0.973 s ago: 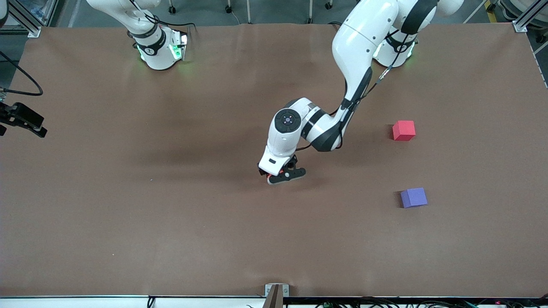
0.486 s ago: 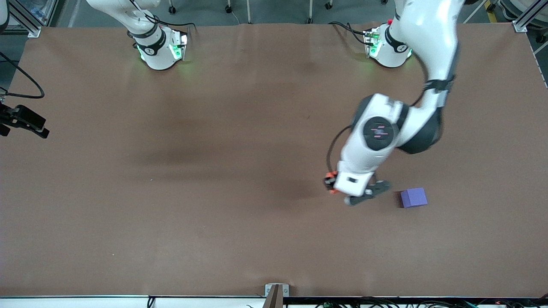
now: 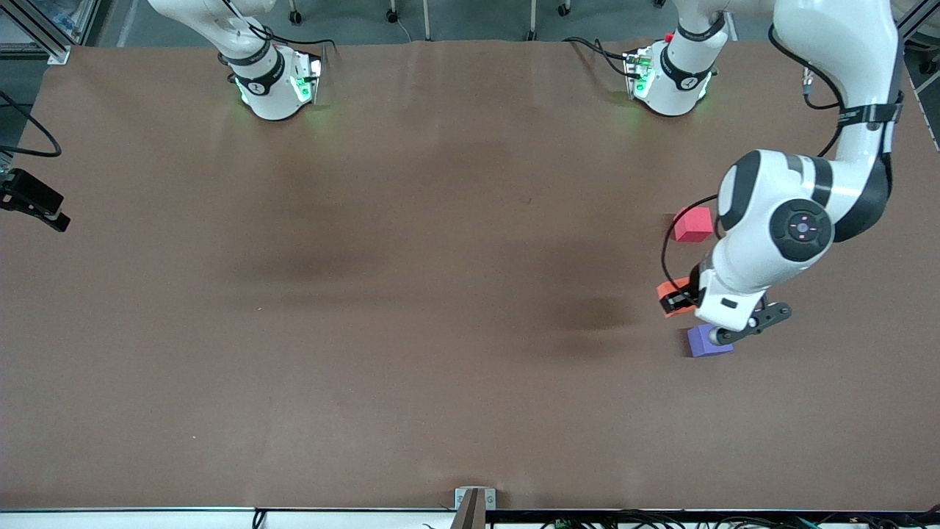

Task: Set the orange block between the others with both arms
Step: 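Carry the orange cube with the left gripper toward the purple cube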

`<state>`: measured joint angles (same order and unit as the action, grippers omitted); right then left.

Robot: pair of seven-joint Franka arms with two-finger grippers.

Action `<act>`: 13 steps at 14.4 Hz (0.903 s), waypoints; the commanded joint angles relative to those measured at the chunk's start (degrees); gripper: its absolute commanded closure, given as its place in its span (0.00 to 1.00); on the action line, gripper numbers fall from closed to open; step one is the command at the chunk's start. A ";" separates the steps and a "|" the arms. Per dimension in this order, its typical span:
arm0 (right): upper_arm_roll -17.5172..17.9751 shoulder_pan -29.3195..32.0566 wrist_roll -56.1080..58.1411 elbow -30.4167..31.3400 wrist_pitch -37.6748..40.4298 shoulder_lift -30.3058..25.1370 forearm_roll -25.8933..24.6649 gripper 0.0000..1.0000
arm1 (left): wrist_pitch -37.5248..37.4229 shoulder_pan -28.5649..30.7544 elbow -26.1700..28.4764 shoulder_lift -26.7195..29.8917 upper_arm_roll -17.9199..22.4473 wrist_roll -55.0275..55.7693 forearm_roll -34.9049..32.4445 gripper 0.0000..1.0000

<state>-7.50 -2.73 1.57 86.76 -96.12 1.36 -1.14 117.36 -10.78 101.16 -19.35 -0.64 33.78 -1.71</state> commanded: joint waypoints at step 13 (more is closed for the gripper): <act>4.60 4.75 3.34 0.07 3.39 -0.57 0.43 0.00 | 28.79 8.93 28.65 5.03 -0.94 -11.62 -1.20 0.71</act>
<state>-3.68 0.66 2.82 86.75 -94.73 1.37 -1.14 143.43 -2.94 127.73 -14.82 -1.12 23.64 -1.93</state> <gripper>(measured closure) 0.000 0.396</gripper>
